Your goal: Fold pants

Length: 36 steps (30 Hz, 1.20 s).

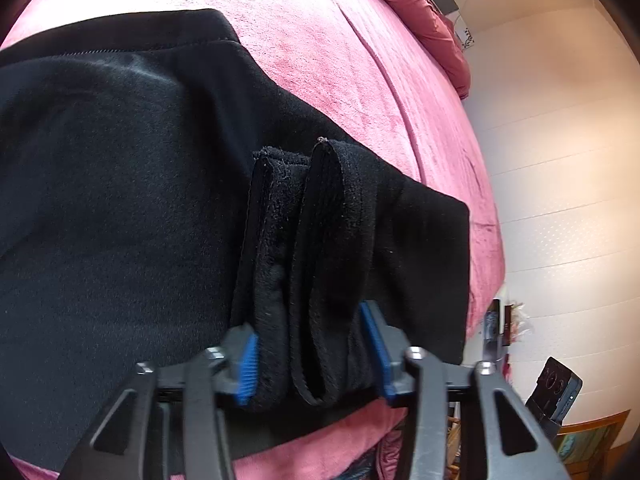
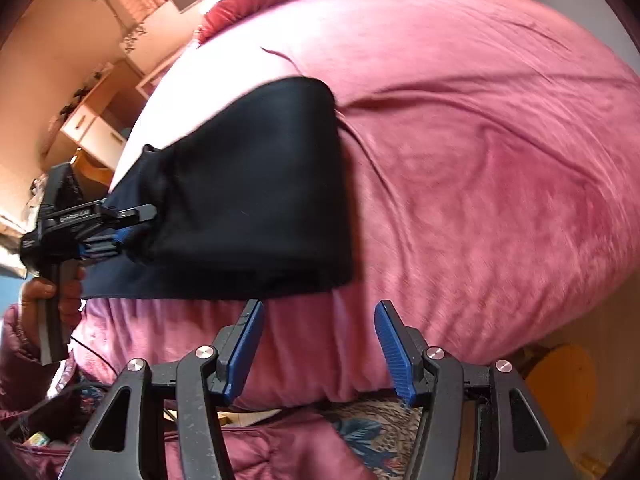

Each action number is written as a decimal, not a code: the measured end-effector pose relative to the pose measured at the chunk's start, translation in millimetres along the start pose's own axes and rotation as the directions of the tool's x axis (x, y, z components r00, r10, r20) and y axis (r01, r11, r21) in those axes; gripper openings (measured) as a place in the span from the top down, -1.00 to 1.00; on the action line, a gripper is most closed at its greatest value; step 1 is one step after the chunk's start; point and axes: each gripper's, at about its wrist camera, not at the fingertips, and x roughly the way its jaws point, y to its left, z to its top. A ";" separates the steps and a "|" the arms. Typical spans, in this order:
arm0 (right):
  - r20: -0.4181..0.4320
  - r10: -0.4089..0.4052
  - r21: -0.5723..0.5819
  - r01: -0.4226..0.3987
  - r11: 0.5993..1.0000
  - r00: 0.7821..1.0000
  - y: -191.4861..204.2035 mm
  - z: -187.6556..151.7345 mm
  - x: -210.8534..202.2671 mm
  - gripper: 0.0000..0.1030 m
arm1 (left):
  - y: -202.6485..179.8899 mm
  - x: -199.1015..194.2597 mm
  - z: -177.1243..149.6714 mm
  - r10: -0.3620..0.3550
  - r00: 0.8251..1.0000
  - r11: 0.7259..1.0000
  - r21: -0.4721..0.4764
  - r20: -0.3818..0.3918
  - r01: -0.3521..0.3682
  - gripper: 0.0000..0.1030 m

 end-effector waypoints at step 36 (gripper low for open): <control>0.129 -0.284 -0.087 0.296 0.951 0.950 34.8 20.8 8.9 0.00 | 6.3 -39.2 -10.3 -0.074 0.995 0.995 0.065 0.066 0.070 0.30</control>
